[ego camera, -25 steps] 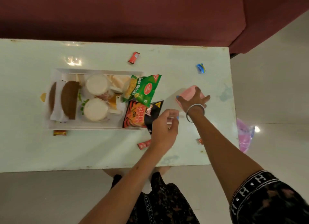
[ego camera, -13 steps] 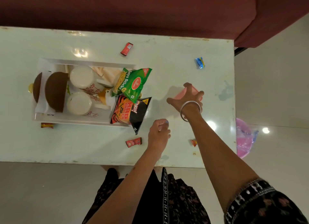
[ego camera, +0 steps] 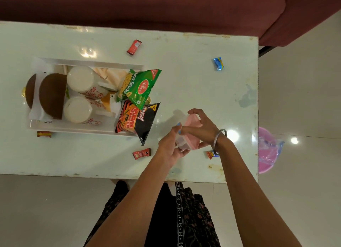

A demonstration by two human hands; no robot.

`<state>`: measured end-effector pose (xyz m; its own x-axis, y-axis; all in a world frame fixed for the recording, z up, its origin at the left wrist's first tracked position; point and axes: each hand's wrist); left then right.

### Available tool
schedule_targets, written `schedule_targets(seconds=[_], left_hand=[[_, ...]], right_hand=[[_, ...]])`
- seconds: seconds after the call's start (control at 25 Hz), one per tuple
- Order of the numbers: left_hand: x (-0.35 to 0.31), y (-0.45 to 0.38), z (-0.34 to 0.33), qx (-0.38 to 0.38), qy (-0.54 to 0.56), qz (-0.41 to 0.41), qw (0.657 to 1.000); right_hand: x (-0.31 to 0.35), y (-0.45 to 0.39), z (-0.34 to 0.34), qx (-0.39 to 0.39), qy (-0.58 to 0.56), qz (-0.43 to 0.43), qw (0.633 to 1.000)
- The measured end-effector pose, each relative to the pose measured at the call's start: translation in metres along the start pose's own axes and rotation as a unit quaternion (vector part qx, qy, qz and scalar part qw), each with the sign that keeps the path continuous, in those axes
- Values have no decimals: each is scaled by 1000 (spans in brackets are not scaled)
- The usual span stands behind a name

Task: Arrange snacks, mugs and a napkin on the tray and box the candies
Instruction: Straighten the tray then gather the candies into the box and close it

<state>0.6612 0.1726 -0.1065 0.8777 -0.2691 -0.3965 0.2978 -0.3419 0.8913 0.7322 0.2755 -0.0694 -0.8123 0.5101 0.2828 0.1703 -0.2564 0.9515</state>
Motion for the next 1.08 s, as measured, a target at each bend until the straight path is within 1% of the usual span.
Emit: schedule_targets(seconds=[0.08, 0.16, 0.2, 0.24, 0.28, 0.36, 0.44, 0.48, 0.52, 0.64, 0.72, 0.76, 0.8, 0.88, 0.92, 0.96, 1.08], left_hand=[[2, -2, 7, 0, 5, -3, 1000], [3, -3, 15, 11, 46, 12, 999], [4, -3, 18, 18, 69, 21, 997], [6, -3, 21, 20, 87, 28, 996], [7, -3, 23, 19, 102, 30, 994], [10, -3, 26, 14, 124, 26, 992], [10, -4, 29, 11, 130, 23, 991], [10, -3, 31, 10, 129, 22, 991], [10, -4, 32, 9, 127, 22, 992], [11, -4, 34, 6, 138, 20, 990], [12, -4, 34, 4, 149, 23, 989], [13, -4, 33, 2, 152, 25, 988], [14, -4, 33, 2, 152, 27, 988], [14, -2, 30, 8, 145, 27, 989], [13, 0, 28, 11, 142, 26, 989], [13, 1, 27, 11, 140, 25, 990], [10, 4, 29, 2, 117, 22, 993]], right_hand=[[1, -1, 8, 40, -22, -4, 999], [2, -2, 21, 100, -63, -22, 993], [1, -3, 27, 115, -77, -27, 990], [0, -6, 34, 108, -87, -29, 990], [-3, -10, 40, 76, -95, -28, 992], [-7, -21, 48, -53, -88, -34, 994], [-12, -31, 52, -189, -34, -32, 981], [-15, -36, 54, -235, 4, -27, 972], [-16, -41, 56, -260, 39, -26, 965], [-16, -42, 54, -289, 102, -42, 951], [-15, -37, 43, -337, 109, -2, 935], [-15, -34, 36, -336, 93, 13, 937], [-14, -30, 27, -298, 59, 9, 953], [-12, -19, 6, -173, -19, -35, 984], [-13, -15, -3, -134, -36, -51, 989], [-14, -14, -11, -138, -22, -52, 989], [-18, -13, -25, -214, 4, -23, 976]])
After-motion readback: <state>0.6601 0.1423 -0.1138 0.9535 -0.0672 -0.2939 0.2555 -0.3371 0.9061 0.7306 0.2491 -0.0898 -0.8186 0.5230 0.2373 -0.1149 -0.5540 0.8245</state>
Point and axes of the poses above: each hand's wrist, its own y-axis away from the middle knuckle, its own z-axis out of the back of the hand, x = y × z, and after that the axes turned 14 degrees about -z, right-handed
